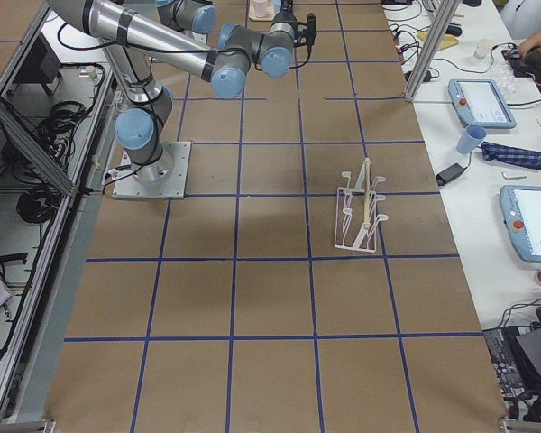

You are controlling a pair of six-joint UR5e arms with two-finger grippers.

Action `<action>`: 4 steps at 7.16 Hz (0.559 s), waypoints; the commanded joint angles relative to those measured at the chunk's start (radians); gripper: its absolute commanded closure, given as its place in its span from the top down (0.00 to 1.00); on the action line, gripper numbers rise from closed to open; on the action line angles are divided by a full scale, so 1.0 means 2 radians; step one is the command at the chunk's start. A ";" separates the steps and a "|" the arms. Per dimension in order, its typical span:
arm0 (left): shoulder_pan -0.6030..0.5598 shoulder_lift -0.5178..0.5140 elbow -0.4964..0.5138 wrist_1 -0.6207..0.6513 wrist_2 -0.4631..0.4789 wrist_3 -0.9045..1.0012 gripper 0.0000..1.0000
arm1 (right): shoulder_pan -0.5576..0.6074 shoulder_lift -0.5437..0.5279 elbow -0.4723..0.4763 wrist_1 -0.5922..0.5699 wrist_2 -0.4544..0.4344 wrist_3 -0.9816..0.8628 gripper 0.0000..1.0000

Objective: Transfer IKEA cup to right arm and place on rack

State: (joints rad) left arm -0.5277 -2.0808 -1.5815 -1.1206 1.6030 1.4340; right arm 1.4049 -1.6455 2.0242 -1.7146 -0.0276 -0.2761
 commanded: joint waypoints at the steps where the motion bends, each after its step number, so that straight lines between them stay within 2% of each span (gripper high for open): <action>1: -0.005 0.012 0.063 -0.104 0.001 0.011 0.00 | 0.002 0.000 0.013 -0.009 0.009 0.000 1.00; 2: -0.008 0.019 0.096 -0.167 0.002 0.017 0.00 | 0.002 0.000 0.013 -0.010 0.012 -0.001 1.00; 3: -0.014 0.026 0.123 -0.235 0.002 0.018 0.00 | 0.002 0.000 0.013 -0.012 0.039 0.000 1.00; 4: -0.034 0.036 0.143 -0.300 -0.002 0.017 0.00 | 0.002 0.000 0.015 -0.014 0.040 0.002 1.00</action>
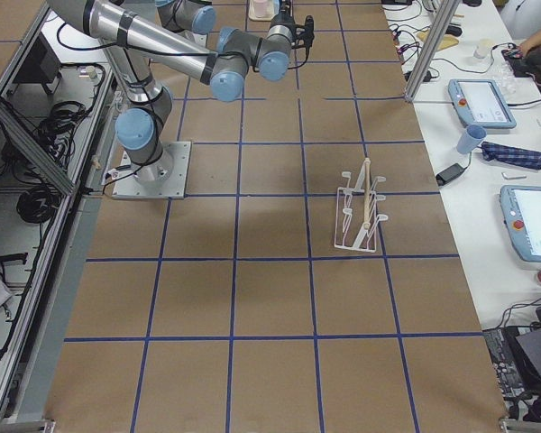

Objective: Transfer IKEA cup to right arm and place on rack

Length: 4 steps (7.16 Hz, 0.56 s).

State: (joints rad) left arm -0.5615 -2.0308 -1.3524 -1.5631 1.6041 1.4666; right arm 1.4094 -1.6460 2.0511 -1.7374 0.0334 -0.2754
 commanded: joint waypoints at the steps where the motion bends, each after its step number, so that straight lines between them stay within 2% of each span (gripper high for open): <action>1: -0.043 0.027 0.042 -0.121 -0.028 0.001 0.00 | 0.000 0.001 0.003 -0.002 0.009 0.002 1.00; 2: -0.063 0.043 0.048 -0.183 -0.060 -0.006 0.00 | 0.000 0.000 0.004 -0.003 0.009 0.002 1.00; 4: -0.080 0.061 0.042 -0.273 -0.163 -0.021 0.00 | 0.001 0.002 0.005 -0.003 0.008 0.007 1.00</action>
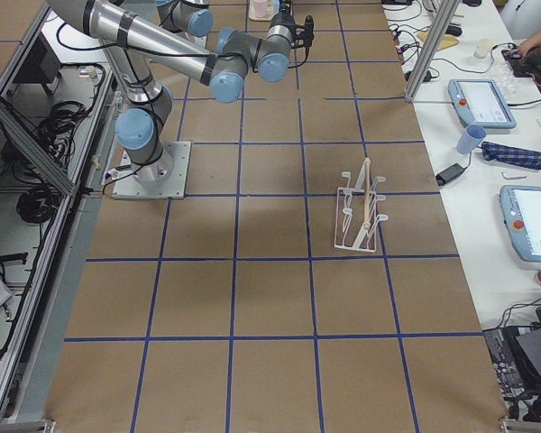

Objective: Transfer IKEA cup to right arm and place on rack

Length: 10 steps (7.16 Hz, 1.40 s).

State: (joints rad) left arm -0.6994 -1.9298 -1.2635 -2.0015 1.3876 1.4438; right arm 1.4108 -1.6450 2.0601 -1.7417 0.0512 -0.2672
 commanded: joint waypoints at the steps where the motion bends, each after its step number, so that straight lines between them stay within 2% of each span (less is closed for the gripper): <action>1: -0.026 0.005 -0.003 -0.111 -0.106 -0.019 0.00 | 0.000 0.000 0.000 0.000 0.000 0.004 1.00; 2: -0.054 0.004 -0.003 -0.149 -0.149 -0.053 0.00 | 0.000 0.002 0.001 0.001 0.000 0.004 1.00; 3: -0.089 0.009 -0.003 -0.170 -0.167 -0.077 0.00 | 0.003 0.012 0.000 0.001 0.000 0.004 1.00; 4: -0.113 -0.004 -0.007 -0.224 -0.201 -0.082 0.00 | 0.012 0.017 0.000 0.000 0.000 0.004 1.00; 5: -0.139 -0.007 -0.019 -0.270 -0.271 -0.084 0.00 | 0.013 0.019 0.000 0.001 0.001 0.012 1.00; 6: -0.173 -0.003 -0.043 -0.284 -0.316 -0.081 0.00 | 0.013 0.019 0.001 0.001 0.001 0.013 1.00; 7: -0.204 -0.001 -0.068 -0.305 -0.373 -0.073 0.00 | 0.013 0.019 0.001 0.002 0.001 0.013 1.00; 9: -0.240 0.003 -0.098 -0.339 -0.414 -0.042 0.00 | 0.013 0.020 0.000 0.006 0.001 0.022 1.00; 10: -0.260 0.000 -0.104 -0.384 -0.463 0.015 0.00 | 0.013 0.020 0.001 0.006 0.001 0.024 1.00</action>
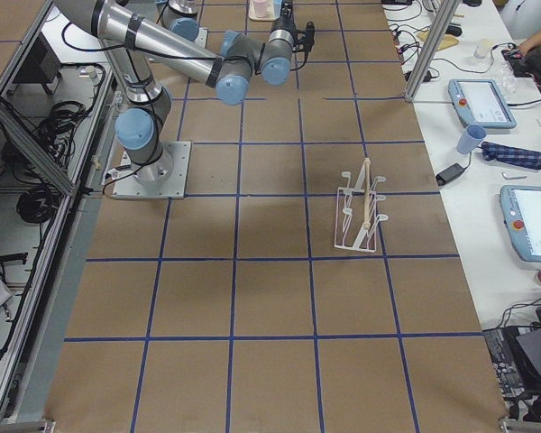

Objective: Transfer IKEA cup to right arm and place on rack

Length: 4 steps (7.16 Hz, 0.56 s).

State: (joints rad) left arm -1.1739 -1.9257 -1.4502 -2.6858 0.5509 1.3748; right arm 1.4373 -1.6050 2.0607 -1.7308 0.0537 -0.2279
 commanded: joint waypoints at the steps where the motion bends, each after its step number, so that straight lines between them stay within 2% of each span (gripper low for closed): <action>1: -0.049 -0.006 -0.012 -0.081 -0.090 0.088 0.00 | 0.001 0.005 0.000 0.001 0.000 0.004 1.00; 3: -0.094 -0.006 -0.016 -0.116 -0.166 0.115 0.00 | 0.015 0.025 -0.003 -0.005 0.000 0.004 1.00; 4: -0.112 -0.007 -0.017 -0.120 -0.188 0.127 0.00 | 0.015 0.024 -0.003 -0.005 0.001 0.004 1.00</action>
State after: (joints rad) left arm -1.3507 -1.9383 -1.4805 -2.9027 0.2435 1.5993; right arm 1.4613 -1.5637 2.0561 -1.7394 0.0541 -0.2198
